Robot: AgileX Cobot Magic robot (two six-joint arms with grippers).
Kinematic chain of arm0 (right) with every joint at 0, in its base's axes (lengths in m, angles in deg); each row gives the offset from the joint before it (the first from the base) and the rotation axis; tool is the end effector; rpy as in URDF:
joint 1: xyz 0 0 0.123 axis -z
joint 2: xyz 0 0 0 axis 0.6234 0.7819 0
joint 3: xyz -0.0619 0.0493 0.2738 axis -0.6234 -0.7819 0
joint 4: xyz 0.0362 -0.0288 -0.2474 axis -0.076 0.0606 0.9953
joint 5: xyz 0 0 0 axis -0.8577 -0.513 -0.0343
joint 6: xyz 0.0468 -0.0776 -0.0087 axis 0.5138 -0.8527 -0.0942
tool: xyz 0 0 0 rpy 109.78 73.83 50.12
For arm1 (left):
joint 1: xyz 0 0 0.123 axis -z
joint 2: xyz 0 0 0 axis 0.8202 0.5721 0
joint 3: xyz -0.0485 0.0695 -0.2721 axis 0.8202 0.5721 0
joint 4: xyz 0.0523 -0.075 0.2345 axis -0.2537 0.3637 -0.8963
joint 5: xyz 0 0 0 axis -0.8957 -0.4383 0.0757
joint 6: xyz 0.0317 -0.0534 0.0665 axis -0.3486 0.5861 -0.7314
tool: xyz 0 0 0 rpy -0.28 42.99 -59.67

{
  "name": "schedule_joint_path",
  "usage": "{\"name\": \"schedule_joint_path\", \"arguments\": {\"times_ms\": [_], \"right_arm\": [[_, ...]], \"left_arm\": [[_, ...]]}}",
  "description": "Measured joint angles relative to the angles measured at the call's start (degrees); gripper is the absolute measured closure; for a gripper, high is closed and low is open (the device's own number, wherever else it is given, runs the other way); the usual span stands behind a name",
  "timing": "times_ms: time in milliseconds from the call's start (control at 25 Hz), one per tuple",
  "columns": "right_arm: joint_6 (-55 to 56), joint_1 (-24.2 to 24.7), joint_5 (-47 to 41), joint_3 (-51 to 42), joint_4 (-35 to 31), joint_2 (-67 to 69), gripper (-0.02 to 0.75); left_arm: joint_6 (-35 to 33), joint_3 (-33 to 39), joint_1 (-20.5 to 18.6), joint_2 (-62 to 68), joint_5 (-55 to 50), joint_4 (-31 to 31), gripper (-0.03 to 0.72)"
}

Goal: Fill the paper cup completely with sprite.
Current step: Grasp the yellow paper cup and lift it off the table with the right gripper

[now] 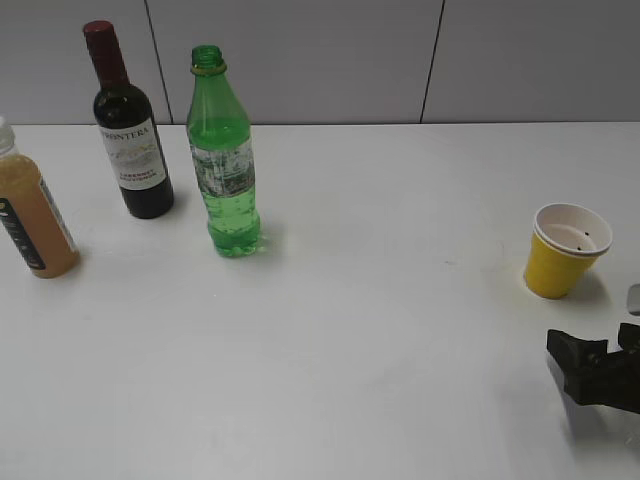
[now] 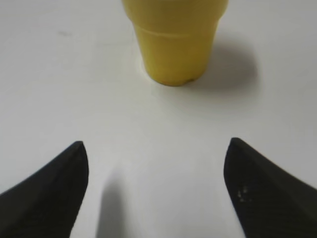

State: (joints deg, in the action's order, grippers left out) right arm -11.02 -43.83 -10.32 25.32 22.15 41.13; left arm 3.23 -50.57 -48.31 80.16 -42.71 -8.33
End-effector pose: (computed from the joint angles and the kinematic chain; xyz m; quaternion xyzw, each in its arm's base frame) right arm 0.1744 0.0184 0.0834 -0.0329 0.8705 0.0406 0.4894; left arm -0.0054 -0.0015 0.2796 0.0714 0.8424 -0.0315 0.5332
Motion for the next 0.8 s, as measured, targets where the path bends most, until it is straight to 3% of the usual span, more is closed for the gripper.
{"name": "schedule_joint_path", "arguments": {"times_ms": [800], "right_arm": [[0.0,0.0,0.4,10.9,0.4,8.9,0.078]], "left_arm": [[0.0,0.0,0.0,0.0,0.0,0.0,0.457]]}}
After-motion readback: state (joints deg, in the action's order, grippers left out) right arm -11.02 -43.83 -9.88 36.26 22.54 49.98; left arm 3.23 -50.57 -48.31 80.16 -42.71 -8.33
